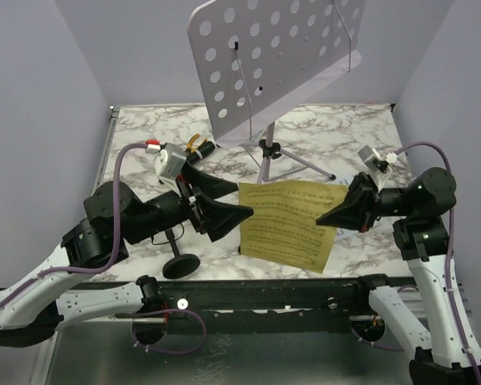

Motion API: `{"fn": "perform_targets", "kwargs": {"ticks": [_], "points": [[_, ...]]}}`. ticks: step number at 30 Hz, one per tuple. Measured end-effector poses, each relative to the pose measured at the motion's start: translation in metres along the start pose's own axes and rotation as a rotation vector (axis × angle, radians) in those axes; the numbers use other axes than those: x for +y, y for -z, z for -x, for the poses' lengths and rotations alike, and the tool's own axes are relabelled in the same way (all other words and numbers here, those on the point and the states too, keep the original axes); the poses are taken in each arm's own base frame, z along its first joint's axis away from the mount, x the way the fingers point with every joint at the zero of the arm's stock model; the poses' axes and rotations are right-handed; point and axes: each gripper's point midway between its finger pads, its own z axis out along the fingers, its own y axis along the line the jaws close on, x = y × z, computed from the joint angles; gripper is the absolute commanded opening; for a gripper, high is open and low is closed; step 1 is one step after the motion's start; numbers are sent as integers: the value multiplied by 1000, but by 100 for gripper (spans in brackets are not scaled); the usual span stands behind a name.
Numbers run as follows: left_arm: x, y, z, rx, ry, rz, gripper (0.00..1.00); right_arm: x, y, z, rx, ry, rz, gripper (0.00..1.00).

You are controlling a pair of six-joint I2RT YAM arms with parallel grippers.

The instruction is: Set up the instrument practice props

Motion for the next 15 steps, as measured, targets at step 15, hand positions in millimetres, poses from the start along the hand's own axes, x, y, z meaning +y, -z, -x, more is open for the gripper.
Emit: {"fn": "perform_targets", "kwargs": {"ticks": [15], "points": [[4, -30, -50, 288, -54, -17, 83, -15, -32, -58, 161, -281, 134, 0]]}}
